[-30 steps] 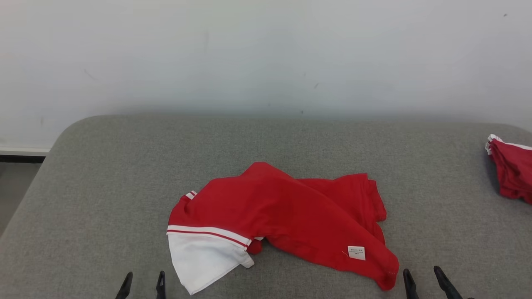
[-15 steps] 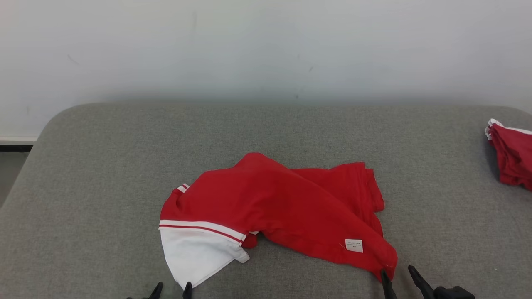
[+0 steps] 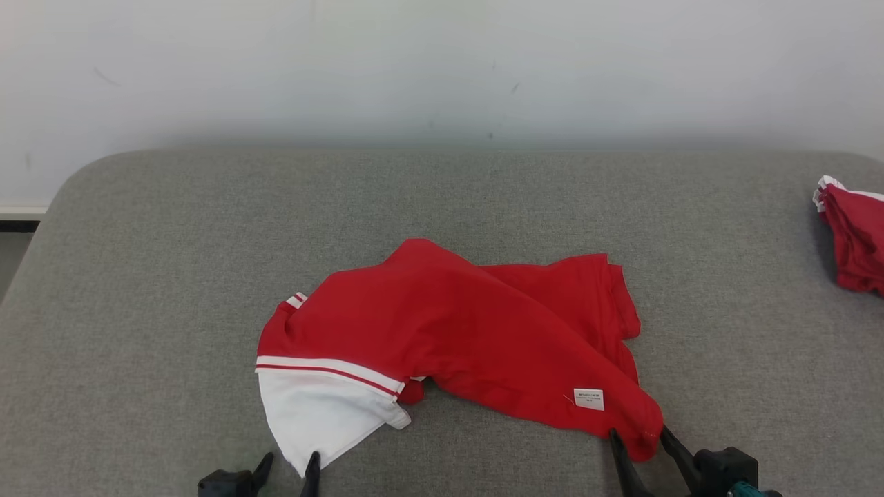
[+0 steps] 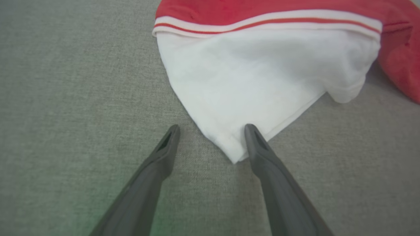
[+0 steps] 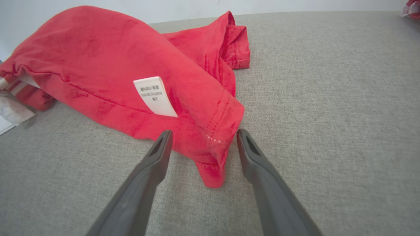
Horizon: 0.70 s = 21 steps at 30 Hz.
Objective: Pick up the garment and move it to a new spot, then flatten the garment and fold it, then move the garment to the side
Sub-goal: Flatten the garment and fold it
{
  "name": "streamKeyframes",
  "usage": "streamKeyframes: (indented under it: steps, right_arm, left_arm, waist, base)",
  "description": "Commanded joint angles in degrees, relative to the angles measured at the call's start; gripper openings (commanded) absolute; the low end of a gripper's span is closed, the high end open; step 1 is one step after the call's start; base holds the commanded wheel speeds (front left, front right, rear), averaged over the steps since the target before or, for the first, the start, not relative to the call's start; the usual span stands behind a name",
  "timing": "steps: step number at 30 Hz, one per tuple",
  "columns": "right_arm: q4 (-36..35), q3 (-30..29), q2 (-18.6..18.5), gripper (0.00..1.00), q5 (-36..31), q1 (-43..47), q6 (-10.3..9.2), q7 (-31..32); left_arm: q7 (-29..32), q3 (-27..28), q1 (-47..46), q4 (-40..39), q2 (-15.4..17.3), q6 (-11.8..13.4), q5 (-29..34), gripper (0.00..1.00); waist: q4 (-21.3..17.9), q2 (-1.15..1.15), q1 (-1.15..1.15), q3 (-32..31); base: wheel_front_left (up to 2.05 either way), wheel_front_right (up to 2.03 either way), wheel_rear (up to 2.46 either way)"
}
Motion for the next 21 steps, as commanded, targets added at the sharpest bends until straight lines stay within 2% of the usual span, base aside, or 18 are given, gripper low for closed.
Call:
streamKeyframes:
  steps: [1, 4, 5, 6, 7, 8, 14, 21]
  right_arm:
    - [0.32, 0.26, 0.11, 1.00, 0.74, -0.68, -0.15, -0.51]
    - [0.58, 0.41, 0.41, 1.00, 0.76, -1.20, -0.15, -0.47]
    - [0.45, 0.41, 0.43, 0.62, 0.84, -1.33, -0.15, -0.45]
    - [0.29, 0.61, 0.46, 0.34, 0.98, -1.48, -0.15, -0.45]
    - [0.19, 0.82, 0.40, 0.00, 1.09, -1.60, -0.15, -0.46]
    - [0.02, 0.95, 0.27, 0.00, 1.18, -1.74, -0.15, -0.45]
    - [-2.16, 1.04, -0.57, 0.00, 1.64, -1.41, -0.15, -0.45]
    - [-7.76, 1.88, -1.48, 0.00, 2.02, 0.72, -0.15, -0.38]
  left_arm:
    - [-0.01, -0.49, -0.97, 0.87, -0.39, 0.09, -0.75, 1.00]
    - [-0.04, -1.65, -2.28, 2.59, -0.76, 0.09, -2.21, 1.00]
    - [-0.01, -2.15, -2.60, 3.32, -1.06, 0.08, -3.05, 1.00]
    - [0.17, -2.80, -3.01, 4.10, -1.25, 0.06, -3.43, 0.94]
    - [0.25, -3.74, -3.46, 4.75, -1.40, 0.01, -3.51, 0.29]
    - [0.27, -4.43, -3.77, 5.19, -1.59, -0.09, -4.12, 0.00]
    - [0.19, -5.34, -4.28, 5.15, -0.97, -0.01, -6.90, 0.00]
    - [-0.14, -2.28, -1.49, -3.70, 1.91, 0.09, -5.32, 0.00]
  waist:
    - [-0.06, 0.00, -0.01, 0.28]
    - [-0.03, 0.00, -0.01, 0.67]
    - [-0.02, 0.00, -0.01, 0.77]
    - [-0.03, 0.00, -0.01, 0.93]
    - [-0.06, 0.00, -0.01, 1.03]
    - [-0.07, 0.00, -0.01, 1.09]
    - [-0.06, 0.00, -0.01, 0.79]
    - [-0.01, 0.00, -0.01, -0.88]
  base:
    - [0.00, 0.00, 0.00]
    - [0.00, 0.00, 0.00]
    - [0.00, 0.00, 0.00]
    - [0.00, 0.00, 0.00]
    - [0.00, 0.00, 0.00]
    - [0.00, 0.00, 0.00]
    - [0.00, 0.00, 0.00]
    - [0.00, 0.00, 0.00]
